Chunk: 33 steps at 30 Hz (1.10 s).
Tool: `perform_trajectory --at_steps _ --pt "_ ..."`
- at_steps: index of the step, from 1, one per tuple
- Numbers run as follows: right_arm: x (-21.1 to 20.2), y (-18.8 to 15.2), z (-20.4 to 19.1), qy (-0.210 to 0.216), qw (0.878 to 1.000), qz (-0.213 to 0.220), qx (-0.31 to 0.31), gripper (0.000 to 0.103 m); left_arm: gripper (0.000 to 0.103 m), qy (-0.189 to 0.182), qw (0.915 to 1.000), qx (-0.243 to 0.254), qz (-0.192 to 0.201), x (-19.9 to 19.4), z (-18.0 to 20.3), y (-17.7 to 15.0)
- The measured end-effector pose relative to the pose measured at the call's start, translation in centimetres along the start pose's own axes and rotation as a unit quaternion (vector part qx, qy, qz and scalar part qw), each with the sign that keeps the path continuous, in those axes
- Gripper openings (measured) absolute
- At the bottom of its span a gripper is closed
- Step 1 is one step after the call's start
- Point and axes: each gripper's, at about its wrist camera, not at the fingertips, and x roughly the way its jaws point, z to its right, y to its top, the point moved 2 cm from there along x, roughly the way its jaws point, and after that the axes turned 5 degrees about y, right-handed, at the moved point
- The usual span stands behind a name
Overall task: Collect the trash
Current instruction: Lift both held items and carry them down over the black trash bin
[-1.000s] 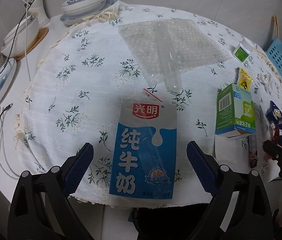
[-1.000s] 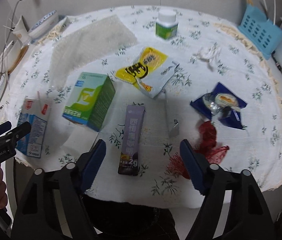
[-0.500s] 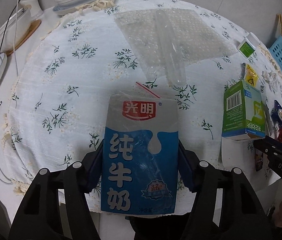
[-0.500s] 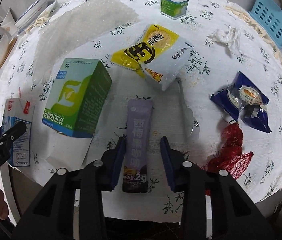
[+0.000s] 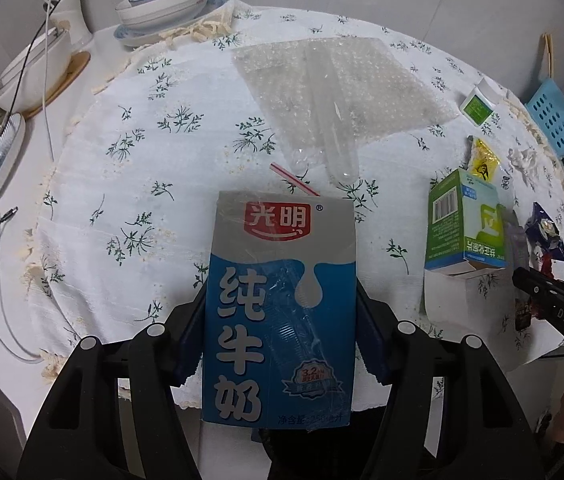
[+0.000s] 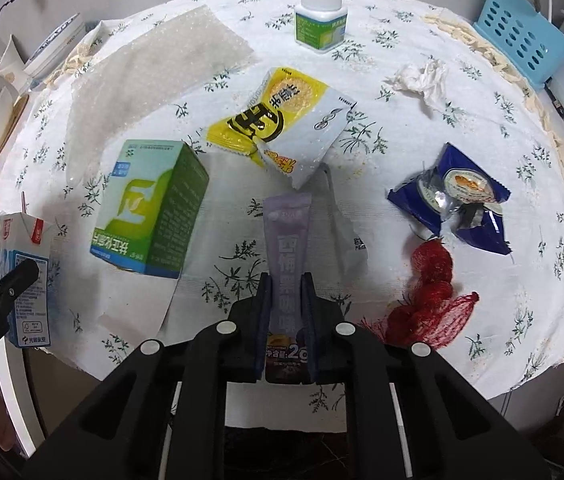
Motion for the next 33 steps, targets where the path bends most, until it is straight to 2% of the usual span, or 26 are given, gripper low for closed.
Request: perform_trajectory --at_steps 17,26,33 --pt "-8.3 -2.8 -0.2 0.013 0.997 0.074 -0.002 0.014 0.062 -0.027 0.9981 0.011 0.054 -7.5 0.9 -2.5" --pt "-12.8 -6.2 -0.6 0.024 0.994 0.105 -0.01 0.014 0.062 -0.048 0.996 0.015 0.073 -12.0 1.7 -5.1" --pt "-15.3 -9.1 -0.3 0.027 0.992 0.123 -0.009 0.014 0.062 -0.063 0.9946 0.025 0.078 -13.8 2.3 -7.7"
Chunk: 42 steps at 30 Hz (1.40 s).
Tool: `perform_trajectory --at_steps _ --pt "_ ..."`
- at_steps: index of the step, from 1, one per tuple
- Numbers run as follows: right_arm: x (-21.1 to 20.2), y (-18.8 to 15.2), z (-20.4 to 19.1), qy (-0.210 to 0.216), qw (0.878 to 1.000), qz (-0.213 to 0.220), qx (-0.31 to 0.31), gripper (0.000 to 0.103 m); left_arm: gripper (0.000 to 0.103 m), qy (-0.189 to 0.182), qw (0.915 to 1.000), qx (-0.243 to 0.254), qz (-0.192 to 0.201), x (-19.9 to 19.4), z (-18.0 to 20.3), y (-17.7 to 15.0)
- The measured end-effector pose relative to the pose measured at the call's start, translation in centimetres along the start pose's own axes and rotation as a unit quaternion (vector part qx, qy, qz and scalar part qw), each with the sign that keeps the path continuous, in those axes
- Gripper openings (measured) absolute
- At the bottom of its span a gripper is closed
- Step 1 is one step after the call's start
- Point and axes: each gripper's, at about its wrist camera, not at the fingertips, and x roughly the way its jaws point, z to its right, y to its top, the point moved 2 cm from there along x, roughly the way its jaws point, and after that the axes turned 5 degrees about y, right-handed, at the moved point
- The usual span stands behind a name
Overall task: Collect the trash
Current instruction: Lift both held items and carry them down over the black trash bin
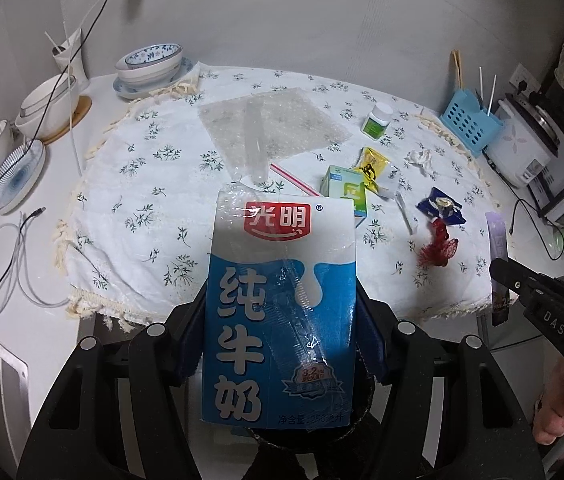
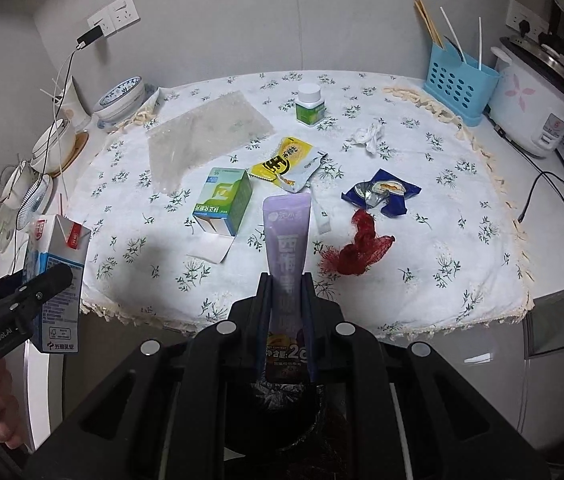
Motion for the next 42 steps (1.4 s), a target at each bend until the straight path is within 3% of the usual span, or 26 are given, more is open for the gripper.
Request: perform_trajectory --at_steps 8,22,42 --pt "-1.0 -3.1 0.4 0.002 1.0 -0.001 -0.001 0.014 0.062 -0.004 0.9999 0.009 -0.004 0.0 0.7 -2.9" --pt "2.3 -9.5 0.3 0.003 0.999 -0.043 -0.013 0.014 0.062 -0.017 0.9984 0.013 -0.052 3.9 0.2 -8.9" --pt "11.0 -15.5 1.8 -0.007 0.995 -0.095 -0.014 0.014 0.062 -0.028 0.9926 0.026 -0.115 12.7 0.7 -15.0"
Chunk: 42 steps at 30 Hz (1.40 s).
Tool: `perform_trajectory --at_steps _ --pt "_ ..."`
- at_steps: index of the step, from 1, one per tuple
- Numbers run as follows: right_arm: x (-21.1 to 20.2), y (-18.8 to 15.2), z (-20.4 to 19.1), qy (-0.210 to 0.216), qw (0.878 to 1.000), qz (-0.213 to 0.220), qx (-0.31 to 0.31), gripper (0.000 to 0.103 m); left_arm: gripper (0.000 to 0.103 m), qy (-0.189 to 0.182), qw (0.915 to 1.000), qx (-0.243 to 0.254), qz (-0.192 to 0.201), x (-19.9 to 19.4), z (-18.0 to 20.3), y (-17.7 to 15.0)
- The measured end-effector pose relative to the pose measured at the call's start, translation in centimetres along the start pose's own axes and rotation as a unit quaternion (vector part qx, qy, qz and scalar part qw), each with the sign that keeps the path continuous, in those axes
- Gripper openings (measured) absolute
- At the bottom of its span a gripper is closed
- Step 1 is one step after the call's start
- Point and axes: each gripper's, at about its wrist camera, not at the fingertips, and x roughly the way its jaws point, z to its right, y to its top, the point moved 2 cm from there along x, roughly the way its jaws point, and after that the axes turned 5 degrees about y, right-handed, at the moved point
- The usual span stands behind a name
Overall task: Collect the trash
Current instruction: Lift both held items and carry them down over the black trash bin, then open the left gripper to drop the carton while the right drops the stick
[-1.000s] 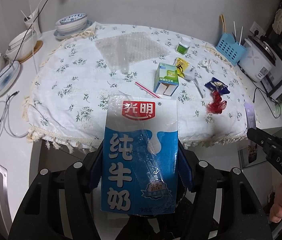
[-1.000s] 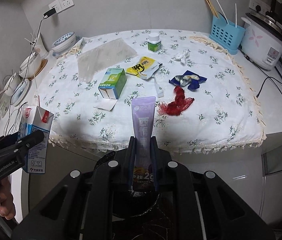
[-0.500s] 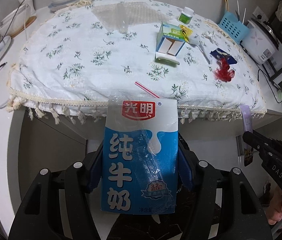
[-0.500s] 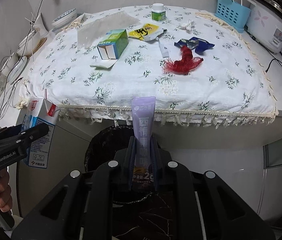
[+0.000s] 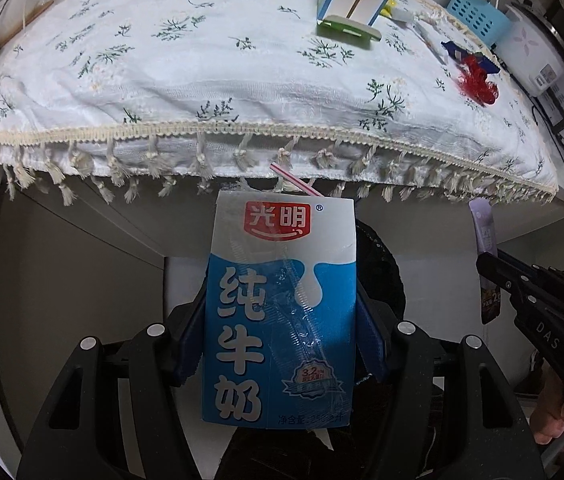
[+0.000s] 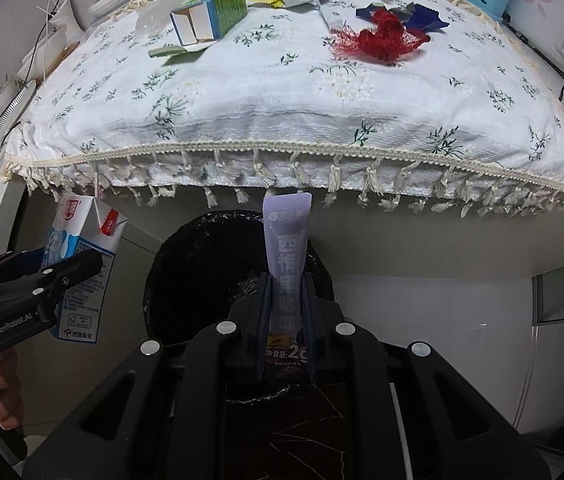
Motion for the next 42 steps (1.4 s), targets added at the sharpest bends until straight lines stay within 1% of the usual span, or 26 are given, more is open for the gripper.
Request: perform_trajectory --at_steps 6,12,20,25,28,29,30,31,32,33,34,36,38,42 --pt "2.1 0.0 0.8 0.0 1.0 -0.012 0.011 0.014 0.062 0.015 0.9998 0.009 -0.01 2.3 0.4 -0.4" --pt "2.3 -0.5 1.4 0.006 1.0 -0.018 0.022 0.014 0.062 0.023 0.9993 0.019 -0.024 4.6 1.1 -0.9" --pt "1.0 -2.1 3.8 -0.004 0.999 -0.013 0.046 0.014 0.062 0.019 0.9982 0.044 -0.036 6.5 3.2 -1.7" --pt "1.1 -2.5 4.7 -0.007 0.998 -0.019 0.061 0.014 0.062 0.013 0.9968 0.062 -0.048 7.9 4.4 -1.8" --pt "1.2 -2.6 5.2 -0.007 0.998 -0.021 0.067 0.014 0.064 0.01 0.9964 0.068 -0.05 8.2 4.7 -1.7" --pt "1.2 -2.7 5.3 -0.007 0.997 -0.022 0.067 0.014 0.067 0.009 0.9964 0.068 -0.049 8.2 4.5 -1.8" --pt "1.3 -2.7 5.3 -0.007 0.997 -0.023 0.068 0.014 0.073 0.011 0.9966 0.067 -0.046 8.2 4.4 -1.7" --pt "1.4 -2.6 5.3 -0.006 0.997 -0.024 0.067 0.014 0.076 0.013 0.997 0.065 -0.04 8.1 4.2 -1.6" --pt "1.5 -2.6 5.3 -0.005 0.997 -0.024 0.067 0.014 0.081 0.015 0.9973 0.062 -0.035 7.8 4.0 -1.5" --pt "1.6 -2.5 5.2 -0.004 0.998 -0.025 0.066 0.014 0.084 0.015 0.9977 0.059 -0.029 7.7 4.4 -1.6" --pt "1.8 -2.3 5.0 -0.002 0.998 -0.026 0.064 0.014 0.086 0.015 0.998 0.055 -0.026 7.3 4.2 -1.5" --pt "1.9 -2.2 4.8 0.001 0.998 -0.027 0.058 0.014 0.093 0.016 0.9986 0.048 -0.017 6.7 3.8 -1.1" --pt "2.4 -1.7 3.9 0.006 0.998 -0.028 0.053 0.014 0.097 0.016 0.999 0.041 -0.007 6.6 4.1 -1.0" --pt "2.9 -0.9 2.5 0.015 0.999 -0.031 0.036 0.014 0.097 0.025 0.9991 0.034 0.004 5.8 2.8 -0.6"
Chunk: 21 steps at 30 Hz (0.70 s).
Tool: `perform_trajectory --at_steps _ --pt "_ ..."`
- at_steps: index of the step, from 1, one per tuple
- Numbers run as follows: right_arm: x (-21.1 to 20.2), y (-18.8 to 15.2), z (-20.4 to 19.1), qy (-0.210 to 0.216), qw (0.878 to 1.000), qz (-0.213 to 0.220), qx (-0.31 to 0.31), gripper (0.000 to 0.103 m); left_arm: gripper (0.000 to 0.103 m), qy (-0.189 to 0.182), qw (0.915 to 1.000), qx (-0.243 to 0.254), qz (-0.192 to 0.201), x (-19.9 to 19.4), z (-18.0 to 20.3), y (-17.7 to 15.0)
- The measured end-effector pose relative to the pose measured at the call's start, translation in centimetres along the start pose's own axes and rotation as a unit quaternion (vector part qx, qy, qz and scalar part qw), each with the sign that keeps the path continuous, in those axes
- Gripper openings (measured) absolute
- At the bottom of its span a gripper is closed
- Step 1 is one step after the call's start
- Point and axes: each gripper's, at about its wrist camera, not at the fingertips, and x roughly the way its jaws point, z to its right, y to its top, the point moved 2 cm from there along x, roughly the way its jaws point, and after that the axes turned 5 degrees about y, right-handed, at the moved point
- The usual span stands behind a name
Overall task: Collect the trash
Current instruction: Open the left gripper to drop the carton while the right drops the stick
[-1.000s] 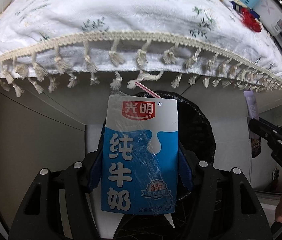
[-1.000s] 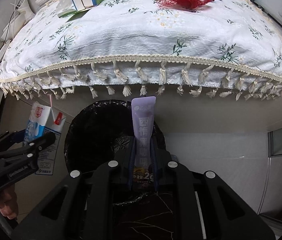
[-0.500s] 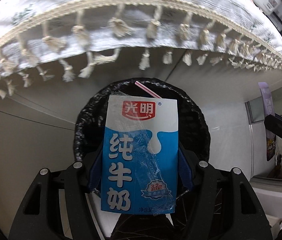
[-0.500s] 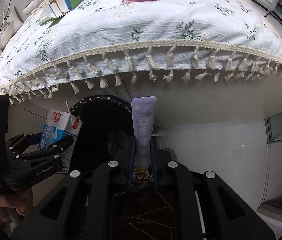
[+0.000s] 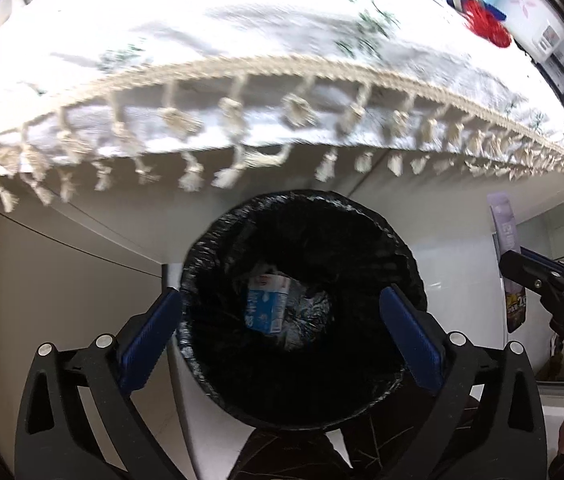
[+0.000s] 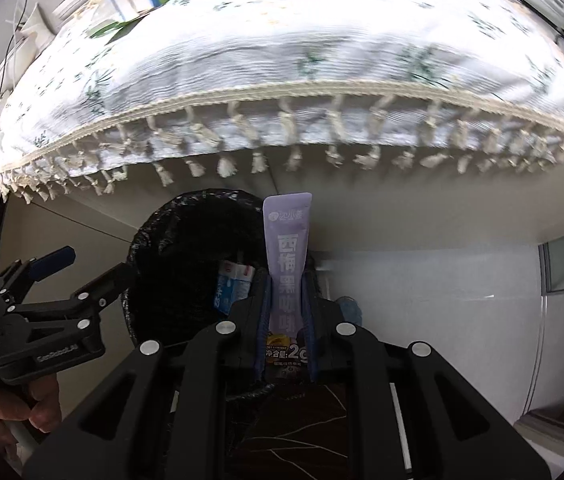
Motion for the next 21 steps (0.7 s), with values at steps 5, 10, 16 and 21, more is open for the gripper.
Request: perform_trajectory --at_steps 5,10,16,21 --pt "0.3 0.7 -1.6 0.01 1.0 0.0 -0.02 0.015 0.097 0.009 0.9999 -0.011 0.006 -1.4 -1.6 -0.1" --pt "1.0 1.6 -3.3 0.017 0.999 -0.004 -0.035 0.015 0.097 0.015 0.9997 -0.02 0.006 -2.2 -3.0 0.0" --pt "2.2 2.0 -5.2 0.022 0.998 -0.012 -0.05 0.015 0.097 0.017 0.9993 -0.032 0.006 -2.2 -4.9 -0.2" --pt "3.9 1.6 -6.6 0.016 0.998 -0.016 -0.058 0.015 0.097 0.016 0.9991 -0.039 0.001 -2.1 -5.5 -0.2"
